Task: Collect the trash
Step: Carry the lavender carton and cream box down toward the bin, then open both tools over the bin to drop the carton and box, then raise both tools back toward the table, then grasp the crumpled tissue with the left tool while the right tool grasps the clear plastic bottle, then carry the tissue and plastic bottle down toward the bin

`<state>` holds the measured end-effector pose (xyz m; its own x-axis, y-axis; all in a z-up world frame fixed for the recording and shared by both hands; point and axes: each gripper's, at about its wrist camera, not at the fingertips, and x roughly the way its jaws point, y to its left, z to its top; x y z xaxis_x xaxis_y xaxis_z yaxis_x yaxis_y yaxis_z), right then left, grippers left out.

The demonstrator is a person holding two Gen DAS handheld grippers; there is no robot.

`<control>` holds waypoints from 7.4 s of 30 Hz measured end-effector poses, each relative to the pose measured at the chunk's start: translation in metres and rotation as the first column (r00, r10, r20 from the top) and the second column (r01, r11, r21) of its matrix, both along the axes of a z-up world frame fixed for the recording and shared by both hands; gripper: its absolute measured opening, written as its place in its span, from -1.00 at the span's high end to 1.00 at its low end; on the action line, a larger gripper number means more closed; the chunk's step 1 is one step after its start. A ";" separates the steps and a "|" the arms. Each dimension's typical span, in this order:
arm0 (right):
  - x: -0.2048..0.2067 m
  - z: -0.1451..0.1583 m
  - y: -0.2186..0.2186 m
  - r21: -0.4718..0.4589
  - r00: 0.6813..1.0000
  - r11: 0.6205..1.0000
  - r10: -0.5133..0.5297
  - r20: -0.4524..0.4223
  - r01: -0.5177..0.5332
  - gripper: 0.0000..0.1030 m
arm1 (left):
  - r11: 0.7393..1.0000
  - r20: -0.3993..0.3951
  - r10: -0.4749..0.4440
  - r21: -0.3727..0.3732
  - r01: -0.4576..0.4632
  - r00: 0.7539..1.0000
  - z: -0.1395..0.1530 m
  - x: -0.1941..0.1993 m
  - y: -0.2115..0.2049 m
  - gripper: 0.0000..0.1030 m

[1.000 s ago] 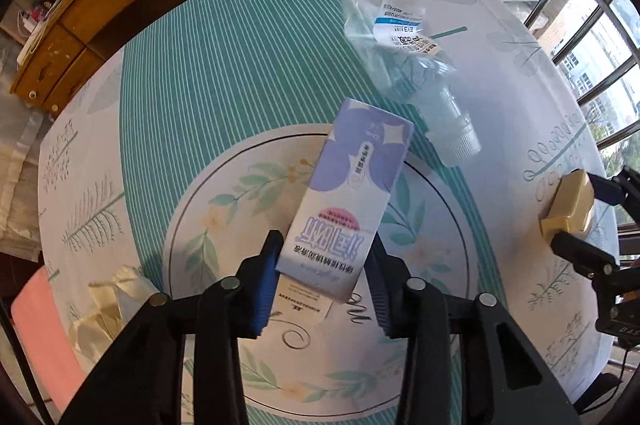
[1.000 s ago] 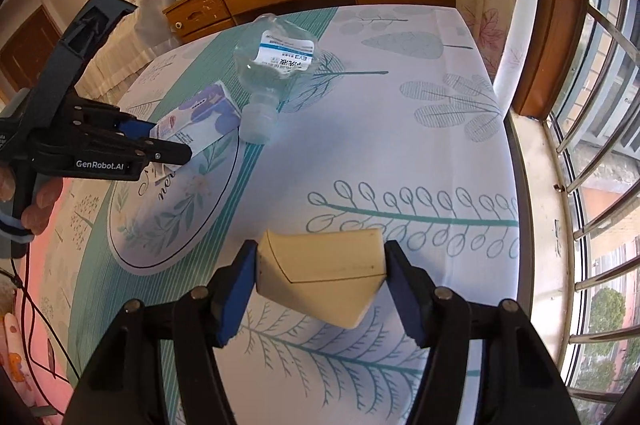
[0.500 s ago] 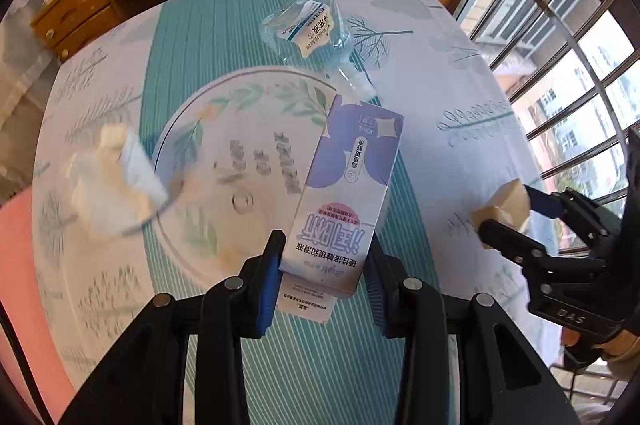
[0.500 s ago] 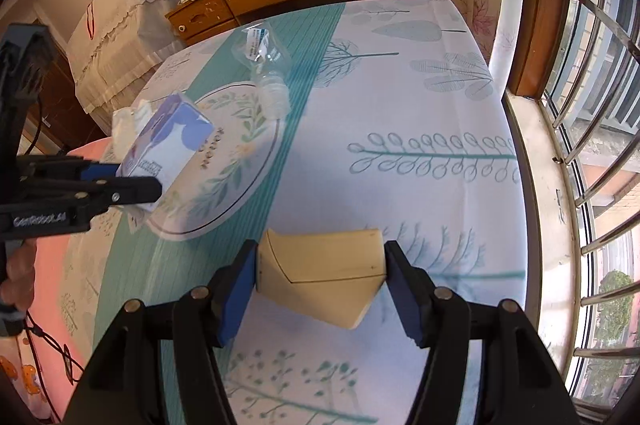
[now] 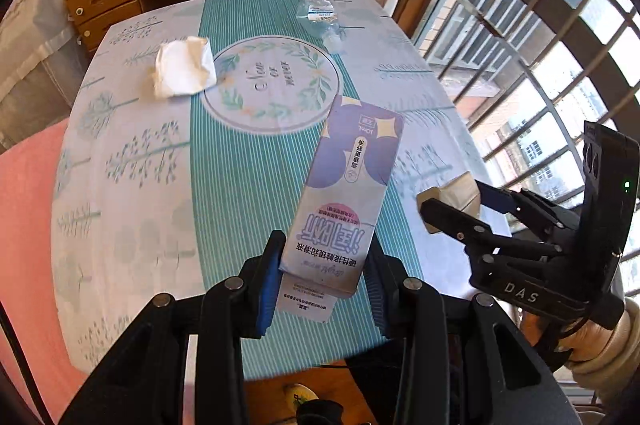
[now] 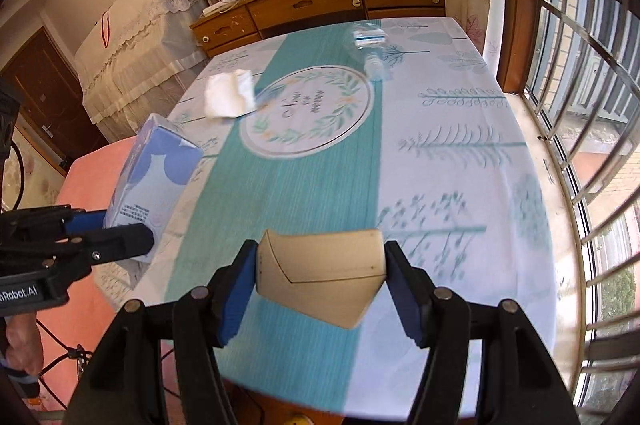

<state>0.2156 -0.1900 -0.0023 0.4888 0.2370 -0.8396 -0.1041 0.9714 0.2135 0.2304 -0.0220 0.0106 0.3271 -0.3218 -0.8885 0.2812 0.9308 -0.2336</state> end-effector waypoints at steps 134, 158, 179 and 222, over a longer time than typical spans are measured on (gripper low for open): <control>-0.029 0.055 -0.034 0.070 0.997 0.997 -0.038 0.070 0.033 -0.49 | 0.930 0.229 0.360 -0.006 -0.368 0.904 0.069 -0.056 0.060 -0.95; 0.231 -0.022 0.025 -0.121 0.965 0.961 -0.258 -0.049 0.250 -0.49 | 0.953 -0.169 0.260 -0.111 -0.280 0.951 -0.087 0.279 0.156 -0.92; 0.343 -0.069 -0.023 -0.036 0.931 0.936 -0.352 -0.091 0.351 -0.49 | 0.981 -0.195 0.110 -0.137 -0.138 0.975 -0.135 0.333 0.086 -0.33; 0.023 0.020 0.017 0.084 0.996 0.996 0.046 -0.081 -0.039 0.38 | 0.974 -0.008 0.212 -0.083 -0.212 0.977 -0.011 -0.003 0.051 0.20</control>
<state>0.2387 -0.1726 0.0178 0.4060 0.3257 -0.8538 -0.1237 0.9453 0.3018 0.2277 0.0289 -0.0008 0.3962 -0.3174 -0.8616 0.0800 0.9467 -0.3120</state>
